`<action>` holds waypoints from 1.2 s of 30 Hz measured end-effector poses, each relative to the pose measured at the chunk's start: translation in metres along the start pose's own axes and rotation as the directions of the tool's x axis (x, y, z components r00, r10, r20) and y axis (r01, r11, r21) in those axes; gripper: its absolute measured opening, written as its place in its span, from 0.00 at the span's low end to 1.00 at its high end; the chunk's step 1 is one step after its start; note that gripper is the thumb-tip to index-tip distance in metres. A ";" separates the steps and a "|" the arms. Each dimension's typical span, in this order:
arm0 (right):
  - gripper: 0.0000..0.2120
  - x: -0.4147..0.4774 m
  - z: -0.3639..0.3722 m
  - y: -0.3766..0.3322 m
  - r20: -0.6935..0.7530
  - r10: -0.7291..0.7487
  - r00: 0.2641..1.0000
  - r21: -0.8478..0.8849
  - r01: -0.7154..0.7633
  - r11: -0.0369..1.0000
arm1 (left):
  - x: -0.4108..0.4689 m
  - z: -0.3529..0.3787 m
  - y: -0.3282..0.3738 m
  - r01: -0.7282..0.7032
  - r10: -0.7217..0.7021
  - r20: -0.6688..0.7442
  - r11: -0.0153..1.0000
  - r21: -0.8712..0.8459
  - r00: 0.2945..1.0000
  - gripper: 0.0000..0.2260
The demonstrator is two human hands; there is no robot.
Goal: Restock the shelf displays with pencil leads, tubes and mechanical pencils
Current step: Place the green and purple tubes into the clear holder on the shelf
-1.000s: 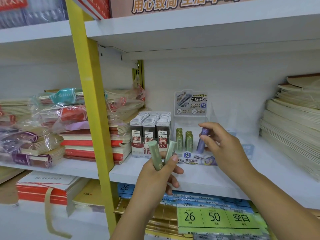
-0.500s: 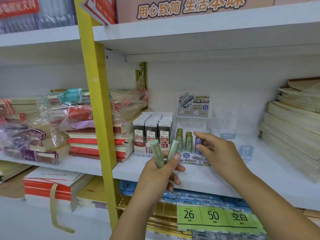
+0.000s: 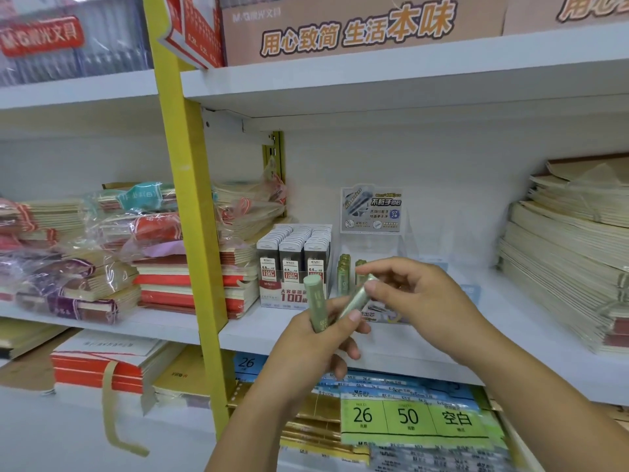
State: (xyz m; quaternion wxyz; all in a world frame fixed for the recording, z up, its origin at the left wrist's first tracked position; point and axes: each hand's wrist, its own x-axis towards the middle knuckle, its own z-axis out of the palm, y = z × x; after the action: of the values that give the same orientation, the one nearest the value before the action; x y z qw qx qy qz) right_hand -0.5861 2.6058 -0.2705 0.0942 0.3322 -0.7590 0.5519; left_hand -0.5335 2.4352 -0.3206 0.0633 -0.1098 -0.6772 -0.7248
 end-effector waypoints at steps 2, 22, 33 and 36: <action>0.11 -0.002 -0.009 0.000 -0.003 0.027 1.000 0.089 -0.027 0.996 | -0.001 -0.003 0.002 0.003 -0.005 -0.029 0.998 -0.070 1.000 0.14; 0.23 0.007 -0.007 0.001 0.088 0.064 0.994 -0.114 -0.053 0.992 | 0.006 -0.018 0.000 0.045 -0.017 -0.248 0.993 0.105 0.969 0.04; 0.13 0.081 -0.020 0.008 -0.202 -0.119 0.972 -0.303 0.053 0.952 | 0.015 -0.037 -0.009 0.069 -0.034 -0.145 0.967 0.244 0.989 0.10; 0.12 0.086 -0.014 0.018 -0.187 -0.114 0.976 -0.396 0.032 0.918 | 0.016 -0.039 -0.013 0.013 0.039 -0.142 0.937 0.350 0.989 0.12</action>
State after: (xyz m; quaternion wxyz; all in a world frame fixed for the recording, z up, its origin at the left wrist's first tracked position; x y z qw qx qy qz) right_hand -0.6660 2.5874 -0.2355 0.2573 0.2759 -0.8269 0.4171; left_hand -0.5554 2.3984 -0.3317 0.1361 -0.0476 -0.7881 -0.5985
